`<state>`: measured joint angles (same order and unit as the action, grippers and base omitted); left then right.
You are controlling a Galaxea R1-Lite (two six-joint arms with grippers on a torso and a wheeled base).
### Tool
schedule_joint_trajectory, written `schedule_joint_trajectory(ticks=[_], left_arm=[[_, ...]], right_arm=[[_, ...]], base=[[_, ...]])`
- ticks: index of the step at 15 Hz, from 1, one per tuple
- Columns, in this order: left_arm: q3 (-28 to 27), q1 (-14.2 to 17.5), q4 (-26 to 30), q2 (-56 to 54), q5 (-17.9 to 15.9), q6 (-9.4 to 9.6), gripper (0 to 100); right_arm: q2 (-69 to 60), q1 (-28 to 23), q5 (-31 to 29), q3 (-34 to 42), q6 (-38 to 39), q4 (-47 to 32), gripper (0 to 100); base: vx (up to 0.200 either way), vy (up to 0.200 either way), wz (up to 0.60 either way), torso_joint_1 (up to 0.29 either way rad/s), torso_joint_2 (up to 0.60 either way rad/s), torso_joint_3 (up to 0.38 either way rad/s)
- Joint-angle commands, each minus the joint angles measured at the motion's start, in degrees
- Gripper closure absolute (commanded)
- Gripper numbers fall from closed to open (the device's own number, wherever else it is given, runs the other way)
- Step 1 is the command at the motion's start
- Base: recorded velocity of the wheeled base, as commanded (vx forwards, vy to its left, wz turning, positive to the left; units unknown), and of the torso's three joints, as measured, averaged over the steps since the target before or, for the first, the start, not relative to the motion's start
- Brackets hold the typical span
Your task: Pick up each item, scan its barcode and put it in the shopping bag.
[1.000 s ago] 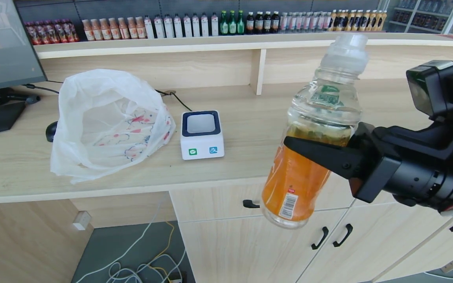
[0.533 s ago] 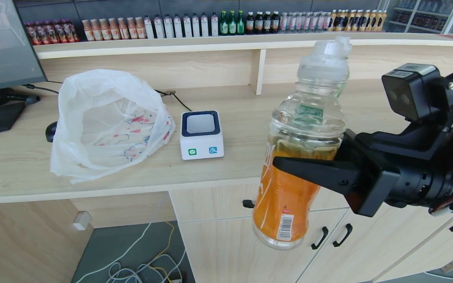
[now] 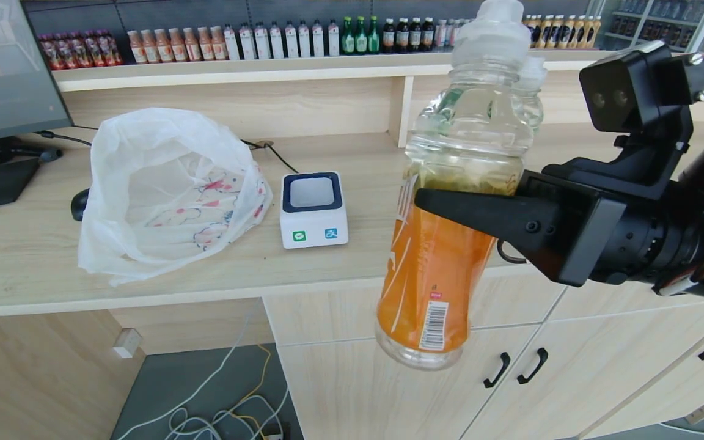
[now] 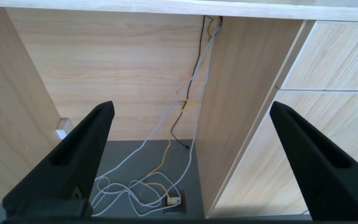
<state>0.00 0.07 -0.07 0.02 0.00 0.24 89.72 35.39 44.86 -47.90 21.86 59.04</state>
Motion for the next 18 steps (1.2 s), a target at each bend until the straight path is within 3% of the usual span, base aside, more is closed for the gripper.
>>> schedule_joint_trajectory(ticks=[1, 18], left_arm=[[0.0, 0.0, 0.0, 0.0, 0.0, 0.02, 0], [0.0, 0.0, 0.0, 0.0, 0.0, -0.07, 0]], right_arm=[[0.2, 0.1, 0.0, 0.0, 0.7, 0.0, 100], [-0.6, 0.1, 0.1, 0.0, 4.3, 0.1, 100]], base=[[0.000, 0.000, 0.00, 0.000, 0.00, 0.000], [0.000, 0.000, 0.00, 0.000, 0.00, 0.000]])
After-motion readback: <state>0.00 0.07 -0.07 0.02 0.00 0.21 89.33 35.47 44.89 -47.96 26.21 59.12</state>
